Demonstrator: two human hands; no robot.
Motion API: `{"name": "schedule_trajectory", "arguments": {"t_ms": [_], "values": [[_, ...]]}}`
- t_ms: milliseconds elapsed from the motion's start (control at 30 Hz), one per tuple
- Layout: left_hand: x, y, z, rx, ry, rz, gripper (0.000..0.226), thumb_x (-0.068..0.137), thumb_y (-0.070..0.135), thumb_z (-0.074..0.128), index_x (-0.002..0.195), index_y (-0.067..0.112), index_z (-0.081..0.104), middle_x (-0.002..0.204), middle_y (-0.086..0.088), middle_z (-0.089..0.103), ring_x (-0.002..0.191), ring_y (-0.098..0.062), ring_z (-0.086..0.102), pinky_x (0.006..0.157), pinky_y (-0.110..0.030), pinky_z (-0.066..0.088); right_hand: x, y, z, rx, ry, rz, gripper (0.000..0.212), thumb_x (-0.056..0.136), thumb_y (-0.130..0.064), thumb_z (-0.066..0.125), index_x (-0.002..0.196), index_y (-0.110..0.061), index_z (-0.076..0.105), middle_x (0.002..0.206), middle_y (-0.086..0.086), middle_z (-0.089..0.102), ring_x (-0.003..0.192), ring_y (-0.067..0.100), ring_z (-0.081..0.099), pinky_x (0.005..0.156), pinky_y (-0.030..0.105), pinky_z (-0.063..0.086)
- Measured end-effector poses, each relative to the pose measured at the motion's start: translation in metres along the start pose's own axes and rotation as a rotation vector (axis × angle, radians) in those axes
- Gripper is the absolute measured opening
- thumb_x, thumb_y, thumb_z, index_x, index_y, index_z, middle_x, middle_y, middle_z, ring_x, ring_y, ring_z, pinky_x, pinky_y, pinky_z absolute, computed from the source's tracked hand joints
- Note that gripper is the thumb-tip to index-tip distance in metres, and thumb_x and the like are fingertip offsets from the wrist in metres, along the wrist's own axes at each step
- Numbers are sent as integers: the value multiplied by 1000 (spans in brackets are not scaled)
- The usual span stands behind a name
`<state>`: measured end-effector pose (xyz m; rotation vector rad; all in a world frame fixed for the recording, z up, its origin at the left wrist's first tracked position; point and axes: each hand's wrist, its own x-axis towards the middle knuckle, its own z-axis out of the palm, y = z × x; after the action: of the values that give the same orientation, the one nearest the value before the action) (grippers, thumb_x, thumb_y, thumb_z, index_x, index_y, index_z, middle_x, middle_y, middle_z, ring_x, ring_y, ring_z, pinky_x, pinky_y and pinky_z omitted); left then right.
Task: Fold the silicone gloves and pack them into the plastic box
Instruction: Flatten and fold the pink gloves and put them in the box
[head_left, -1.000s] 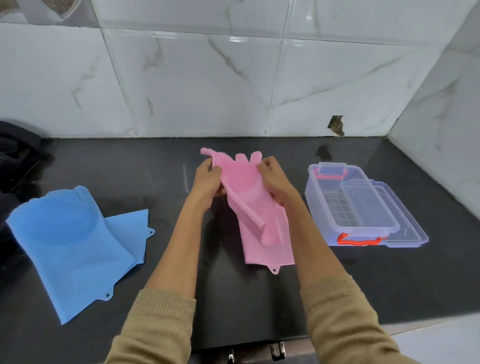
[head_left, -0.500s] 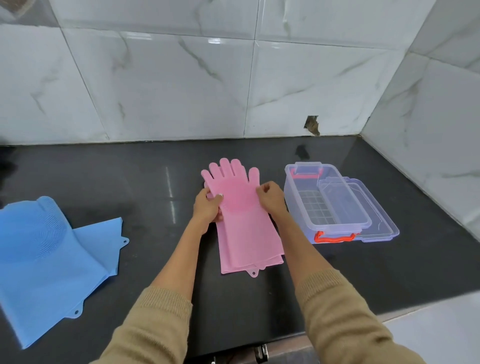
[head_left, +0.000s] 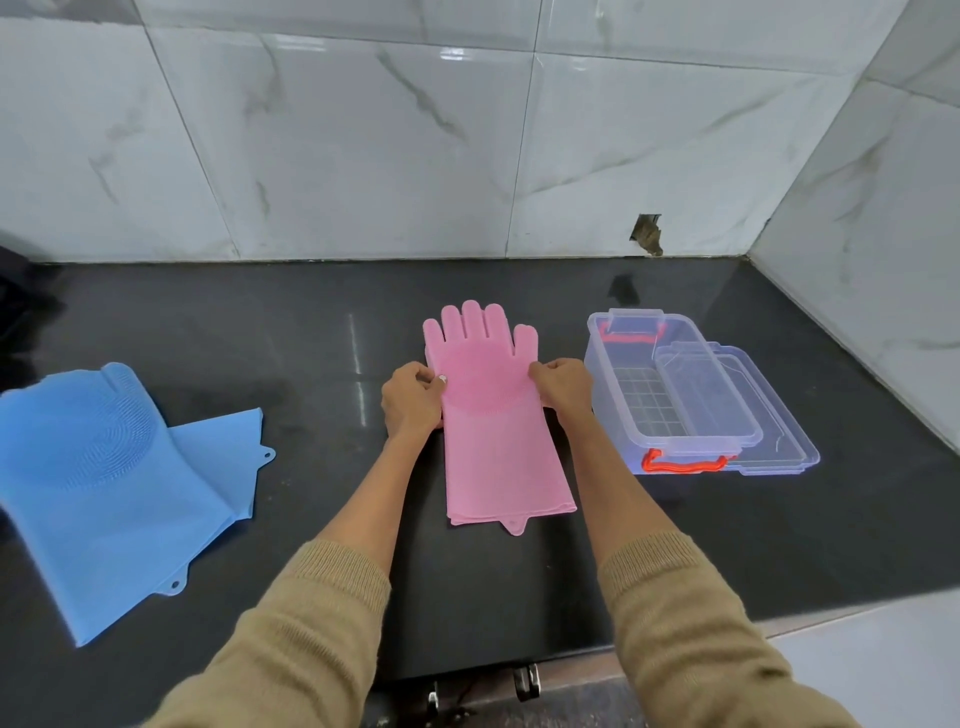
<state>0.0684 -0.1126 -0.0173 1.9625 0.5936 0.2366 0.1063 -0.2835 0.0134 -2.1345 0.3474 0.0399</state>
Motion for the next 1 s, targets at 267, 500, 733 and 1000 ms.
{"name": "schedule_trajectory", "arguments": {"t_ms": [267,500,733,1000], "values": [[-3,-1,-1,10,-18,15,10,89,20,66,81,17,60,82,-5,66,71,-27,69,69,-42,61,-3,7,0,29,35,6,20,91,-17,57,101,-2,65,102,14,65,90,22,59,90,35,51],[-8,2,-3,19,22,-47,18,85,27,70,85,9,65,90,-12,71,82,-33,69,79,-46,58,-7,10,-1,-3,83,-36,22,91,-19,62,104,-2,69,106,14,69,99,27,64,93,36,51],[-14,14,-8,193,-80,-112,33,88,42,62,97,11,67,92,-5,69,73,-28,71,82,-41,57,-11,8,-6,-265,35,-59,33,96,-32,53,111,-5,65,112,12,67,101,26,63,94,33,47],[-14,14,-11,126,-94,-146,28,91,32,61,94,6,70,99,-11,71,88,-32,69,83,-39,55,-11,2,-3,-318,-130,4,32,98,-29,49,113,-2,57,111,14,65,101,29,63,81,32,46]]}}
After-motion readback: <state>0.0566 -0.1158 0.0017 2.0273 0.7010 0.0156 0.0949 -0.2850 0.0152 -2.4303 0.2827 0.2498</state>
